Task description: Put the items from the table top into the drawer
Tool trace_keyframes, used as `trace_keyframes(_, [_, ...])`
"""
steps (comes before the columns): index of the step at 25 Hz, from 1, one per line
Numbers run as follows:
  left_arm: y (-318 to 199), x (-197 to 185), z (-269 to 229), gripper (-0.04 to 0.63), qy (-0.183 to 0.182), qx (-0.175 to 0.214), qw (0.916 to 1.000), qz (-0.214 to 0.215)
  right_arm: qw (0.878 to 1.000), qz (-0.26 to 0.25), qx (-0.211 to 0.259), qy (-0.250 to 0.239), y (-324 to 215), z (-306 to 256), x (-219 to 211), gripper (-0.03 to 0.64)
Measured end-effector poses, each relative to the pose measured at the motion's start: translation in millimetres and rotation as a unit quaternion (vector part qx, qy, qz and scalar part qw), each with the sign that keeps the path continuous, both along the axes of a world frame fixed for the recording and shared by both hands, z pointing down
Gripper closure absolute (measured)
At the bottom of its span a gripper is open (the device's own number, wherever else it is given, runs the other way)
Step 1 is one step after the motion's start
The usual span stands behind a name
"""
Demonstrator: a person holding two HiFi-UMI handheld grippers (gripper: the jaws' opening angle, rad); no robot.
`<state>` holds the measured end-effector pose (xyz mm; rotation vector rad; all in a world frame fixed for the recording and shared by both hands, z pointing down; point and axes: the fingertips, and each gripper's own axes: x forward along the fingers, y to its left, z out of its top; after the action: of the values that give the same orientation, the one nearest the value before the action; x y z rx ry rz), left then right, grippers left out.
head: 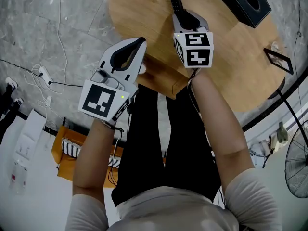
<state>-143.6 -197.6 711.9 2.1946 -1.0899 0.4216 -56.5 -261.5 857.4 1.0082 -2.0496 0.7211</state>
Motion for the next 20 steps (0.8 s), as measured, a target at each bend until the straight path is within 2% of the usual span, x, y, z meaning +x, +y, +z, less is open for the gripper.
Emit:
trace_keyframes(11, [15.4,-17.3,-18.1,0.586,0.005,0.011,0.9998,-0.019,1.0,-0.026,0.008,0.004,21.8,-16.3,-7.1,0.514])
trace_keyframes(20, [51.5,-36.6,-58.3,0.586,0.011,0.035,0.9993,0.004,0.999,-0.036,0.028,0.013,71.1,-60.3,-19.7,0.514])
